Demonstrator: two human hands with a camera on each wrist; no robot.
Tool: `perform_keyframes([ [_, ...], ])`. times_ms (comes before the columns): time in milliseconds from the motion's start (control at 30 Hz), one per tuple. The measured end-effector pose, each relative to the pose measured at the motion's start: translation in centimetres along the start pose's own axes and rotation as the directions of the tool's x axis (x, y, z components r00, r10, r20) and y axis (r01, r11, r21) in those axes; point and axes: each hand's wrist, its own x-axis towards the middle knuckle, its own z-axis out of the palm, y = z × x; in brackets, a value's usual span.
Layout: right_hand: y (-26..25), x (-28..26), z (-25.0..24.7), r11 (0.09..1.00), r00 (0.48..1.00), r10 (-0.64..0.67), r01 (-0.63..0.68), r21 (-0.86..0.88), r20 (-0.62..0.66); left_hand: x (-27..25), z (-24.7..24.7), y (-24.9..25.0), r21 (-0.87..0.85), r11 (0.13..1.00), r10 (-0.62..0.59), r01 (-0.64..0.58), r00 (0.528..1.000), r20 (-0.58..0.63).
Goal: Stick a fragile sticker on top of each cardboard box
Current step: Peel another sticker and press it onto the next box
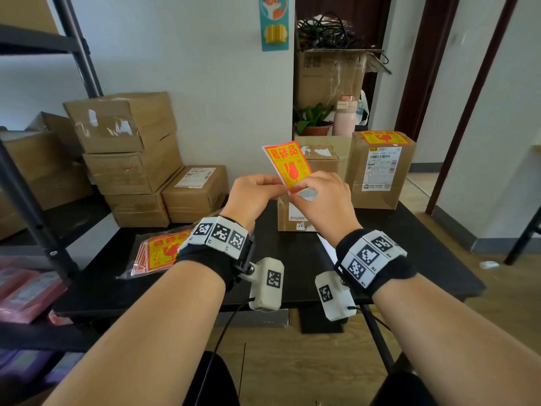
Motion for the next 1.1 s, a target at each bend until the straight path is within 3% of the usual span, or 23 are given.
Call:
perform_keyframes([
  [300, 0.0, -0.2, -0.3, 0.989, 0.998, 0.042, -0.035, 0.145, -0.052, -0.1, 0.1, 0.1, 0.052, 0.998, 0.030, -0.030, 1.000, 0.004],
  [567, -0.7, -0.2, -1.8, 0.891, 0.947, 0.299, -0.232, 0.390, -0.120, 0.0, 0.4, -0.9, -0.023, 0.997, -0.079, 0.078, 0.993, -0.090],
  [733, 0.0, 0.3, -2.9, 0.829, 0.883, 0.419, -0.277, 0.485, -0.211, 0.3, 0.3, -2.4, 0.059, 0.975, -0.206, 0.215, 0.970, -0.132],
  [900, 0.8, 0.2, -3.4, 0.819, 0.841, 0.458, -0.272, 0.505, -0.289, 0.8, 0.4, -4.4, 0.393, 0.849, -0.347, 0.354, 0.933, -0.092],
  [1000, 1.3, 0.1, -3.2, 0.802, 0.826, 0.474, -0.262, 0.538, -0.305, 1.3, 0.7, -5.5, 0.556, 0.723, -0.474, 0.410, 0.880, -0.033],
  [1100, 1.6, 0.0, -3.0, 0.799, 0.829, 0.481, -0.280, 0.532, -0.286, 1.5, 1.1, -6.5, 0.667, 0.630, -0.513, 0.398, 0.858, -0.027],
])
